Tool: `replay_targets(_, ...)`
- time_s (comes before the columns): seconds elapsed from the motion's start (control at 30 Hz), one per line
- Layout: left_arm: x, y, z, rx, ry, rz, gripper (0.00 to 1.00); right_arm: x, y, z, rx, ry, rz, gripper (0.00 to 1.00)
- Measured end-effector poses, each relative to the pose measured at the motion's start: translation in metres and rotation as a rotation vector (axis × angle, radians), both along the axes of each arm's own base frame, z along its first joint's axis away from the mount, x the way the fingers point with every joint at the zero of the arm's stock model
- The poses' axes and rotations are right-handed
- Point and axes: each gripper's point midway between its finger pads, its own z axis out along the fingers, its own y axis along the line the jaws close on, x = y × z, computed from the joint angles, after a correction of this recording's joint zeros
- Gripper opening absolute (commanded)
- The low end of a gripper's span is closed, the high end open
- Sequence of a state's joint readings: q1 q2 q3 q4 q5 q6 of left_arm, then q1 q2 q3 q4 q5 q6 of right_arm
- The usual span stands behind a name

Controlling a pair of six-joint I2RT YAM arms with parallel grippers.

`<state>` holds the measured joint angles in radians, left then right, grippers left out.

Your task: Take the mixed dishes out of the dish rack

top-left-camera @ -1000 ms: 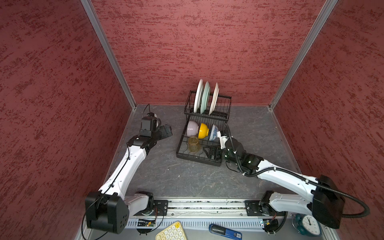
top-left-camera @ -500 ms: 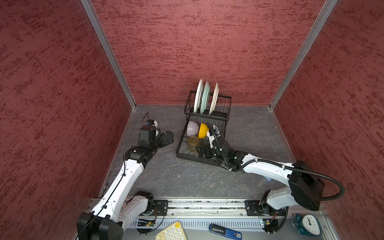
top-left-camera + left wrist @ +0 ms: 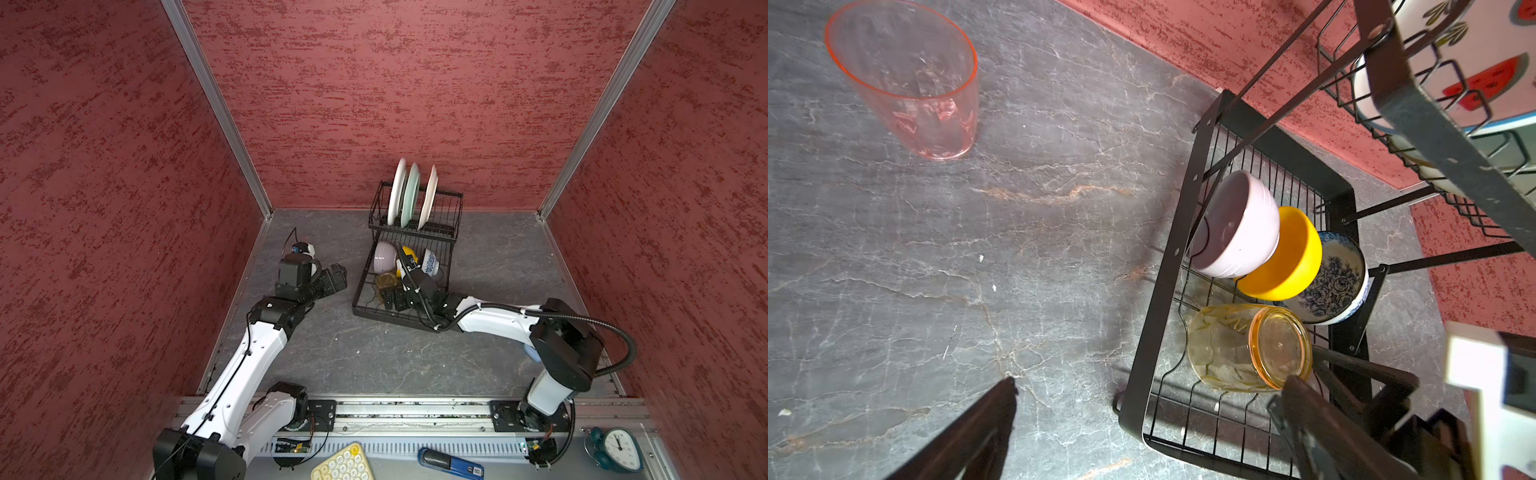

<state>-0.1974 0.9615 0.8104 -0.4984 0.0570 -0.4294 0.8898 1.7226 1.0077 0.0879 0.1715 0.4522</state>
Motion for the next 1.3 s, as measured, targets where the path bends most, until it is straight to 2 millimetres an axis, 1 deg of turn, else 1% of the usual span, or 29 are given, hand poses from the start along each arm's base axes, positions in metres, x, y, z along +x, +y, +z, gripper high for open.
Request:
replay_targets(0.2, 0.004, 0.0, 0.001, 0.002, -0.01, 0.005, 0.99, 0.007, 0.001, -0.007, -0.022, -0.018, -0.028, 0.99)
replay_targets(0.37, 0.009, -0.001, -0.003, 0.003, -0.005, 0.003, 0.99, 0.014, 0.003, -0.01, -0.028, -0.046, -0.04, 0.99)
replay_targets(0.6, 0.011, -0.001, -0.002, 0.008, -0.011, -0.001, 0.99, 0.025, 0.006, -0.017, -0.066, -0.074, -0.065, 0.95)
replay_targets(0.73, 0.011, -0.001, -0.002, 0.008, -0.014, -0.001, 0.99, 0.027, 0.006, -0.019, -0.071, -0.077, -0.067, 0.91)
replay_targets(0.87, 0.011, -0.001, -0.002, 0.009, -0.016, -0.003, 0.99, 0.028, 0.008, -0.018, -0.069, -0.081, -0.066, 0.83)
replay_targets(1.13, 0.012, -0.004, -0.001, 0.003, -0.021, -0.015, 0.99, 0.03, 0.011, -0.014, -0.061, -0.094, -0.066, 0.72)
replay_targets(1.3, 0.012, -0.007, -0.004, -0.007, -0.023, -0.028, 1.0, 0.031, 0.011, -0.013, -0.055, -0.096, -0.067, 0.7)
